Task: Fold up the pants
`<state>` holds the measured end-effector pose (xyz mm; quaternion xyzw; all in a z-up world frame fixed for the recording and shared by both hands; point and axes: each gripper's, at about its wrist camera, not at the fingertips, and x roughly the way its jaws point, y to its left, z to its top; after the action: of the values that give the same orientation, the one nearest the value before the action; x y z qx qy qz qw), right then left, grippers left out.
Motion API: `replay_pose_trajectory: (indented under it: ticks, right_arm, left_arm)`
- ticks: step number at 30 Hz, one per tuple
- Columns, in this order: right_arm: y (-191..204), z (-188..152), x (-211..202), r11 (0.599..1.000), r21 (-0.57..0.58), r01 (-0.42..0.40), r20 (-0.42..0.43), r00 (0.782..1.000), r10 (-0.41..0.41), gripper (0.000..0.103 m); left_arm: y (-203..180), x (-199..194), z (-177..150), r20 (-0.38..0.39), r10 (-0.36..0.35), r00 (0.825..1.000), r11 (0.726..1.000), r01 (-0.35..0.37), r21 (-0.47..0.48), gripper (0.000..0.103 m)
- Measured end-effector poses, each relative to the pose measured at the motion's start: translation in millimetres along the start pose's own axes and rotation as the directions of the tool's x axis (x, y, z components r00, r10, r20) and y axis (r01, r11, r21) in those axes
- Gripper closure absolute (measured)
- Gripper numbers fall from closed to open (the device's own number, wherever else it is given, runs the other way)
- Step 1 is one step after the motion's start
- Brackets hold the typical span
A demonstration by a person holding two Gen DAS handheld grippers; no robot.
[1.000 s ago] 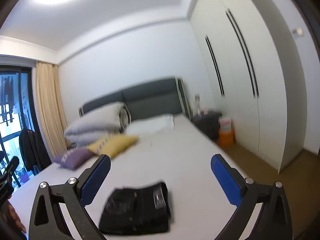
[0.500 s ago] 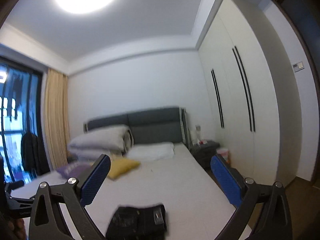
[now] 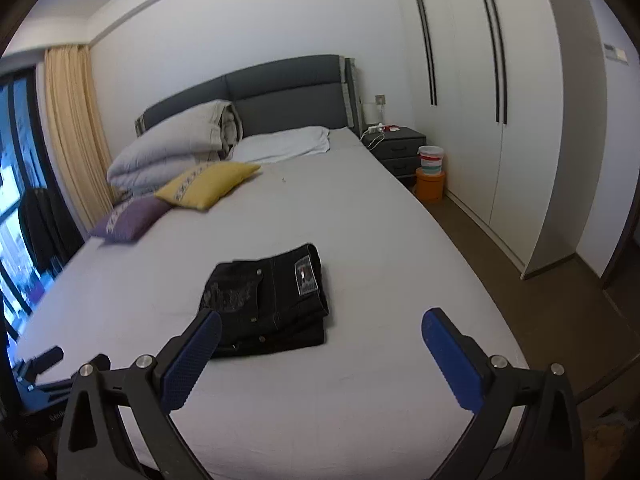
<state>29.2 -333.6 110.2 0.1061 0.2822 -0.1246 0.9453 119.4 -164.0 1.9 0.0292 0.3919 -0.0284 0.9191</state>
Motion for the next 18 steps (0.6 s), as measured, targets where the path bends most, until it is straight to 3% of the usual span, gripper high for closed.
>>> replay_pose_trajectory:
  ticks: [3,18]
  right_arm:
    - [4.3,-1.0,8.4,1.0,-0.023,0.011,-0.016,1.0,-0.011,0.0]
    - [19.5,-18.0,31.2,0.998,-0.059,-0.002,-0.101,0.995,-0.004,0.0]
  left_arm:
    - [1.5,16.4,0.1,-0.017,0.001,1.0,1.0,-0.001,-0.004,0.0]
    - [2.6,12.3,-8.4,-0.05,0.001,0.999,1.0,0.0,0.009,0.0]
